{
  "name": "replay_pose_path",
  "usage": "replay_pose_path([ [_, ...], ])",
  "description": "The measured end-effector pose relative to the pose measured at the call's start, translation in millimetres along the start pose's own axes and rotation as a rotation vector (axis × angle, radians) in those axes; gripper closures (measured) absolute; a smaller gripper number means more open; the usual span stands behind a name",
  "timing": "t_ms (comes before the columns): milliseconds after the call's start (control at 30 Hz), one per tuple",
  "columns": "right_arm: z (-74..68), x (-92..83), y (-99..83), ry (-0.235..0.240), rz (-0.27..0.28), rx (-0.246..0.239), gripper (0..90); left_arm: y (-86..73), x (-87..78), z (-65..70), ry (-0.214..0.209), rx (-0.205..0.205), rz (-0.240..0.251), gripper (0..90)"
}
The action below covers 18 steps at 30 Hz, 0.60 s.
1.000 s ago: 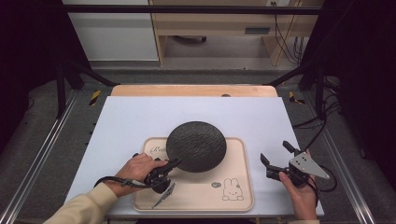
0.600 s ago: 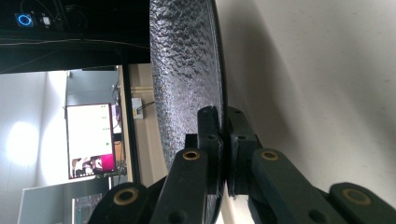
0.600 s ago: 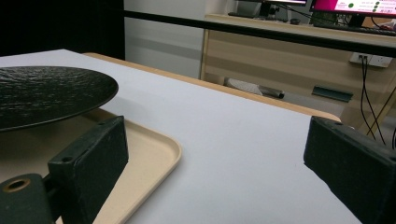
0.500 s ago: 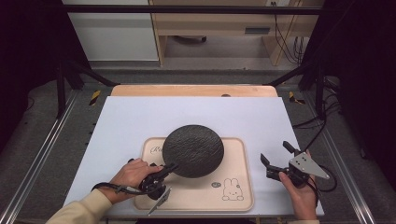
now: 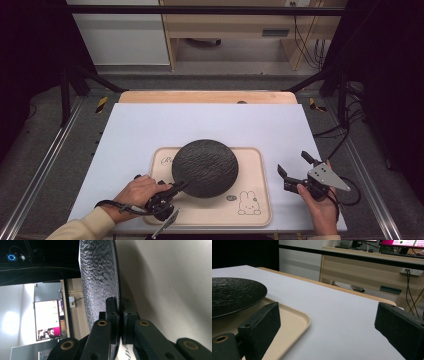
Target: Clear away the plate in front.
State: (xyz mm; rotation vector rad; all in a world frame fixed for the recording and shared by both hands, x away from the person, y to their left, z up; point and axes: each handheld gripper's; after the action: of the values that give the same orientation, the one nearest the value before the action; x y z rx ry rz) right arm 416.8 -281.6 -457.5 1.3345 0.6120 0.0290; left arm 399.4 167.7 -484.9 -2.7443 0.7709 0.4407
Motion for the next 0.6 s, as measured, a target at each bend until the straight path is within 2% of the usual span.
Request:
replay_pose_path([
  [167,0.6,-0.3,-0.1,-0.002,0.001,0.001,6.8,1.3,0.6,2.1,-0.008,0.009,0.003,85.7],
  [200,0.9,-0.6,-0.2,-0.002,0.003,0.003,6.8,1.6,2.1,4.0,-0.008,-0.010,0.021,85.7],
  [400,2.6,-2.5,-0.7,-0.006,0.004,0.004,6.8,3.9,3.6,7.8,-0.017,0.005,0.023,85.7],
  [433,2.9,-2.6,-0.8,-0.006,0.005,0.003,6.8,4.0,3.0,7.0,-0.017,0.024,0.011,85.7],
  [467,3.1,-2.7,-0.9,-0.007,0.006,0.005,6.8,4.0,4.3,8.5,-0.021,0.003,0.025,85.7],
  [567,2.9,-2.5,-1.0,-0.006,0.003,0.004,6.8,4.3,5.5,10.6,-0.022,0.002,0.029,85.7],
  [600,2.8,-2.5,-0.9,-0.006,0.003,0.004,6.8,4.5,4.8,10.4,-0.025,0.023,0.016,85.7],
])
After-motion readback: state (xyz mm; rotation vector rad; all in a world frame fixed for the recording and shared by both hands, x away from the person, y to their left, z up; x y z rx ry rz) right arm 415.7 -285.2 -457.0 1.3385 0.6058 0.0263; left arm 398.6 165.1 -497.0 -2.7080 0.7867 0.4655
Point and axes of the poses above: each handheld gripper's, and its own axes: x roughly forward along the jaws, y roughly out of its top, z roughly to its right, and after that the axes turned 15 degrees about -z, right-handed
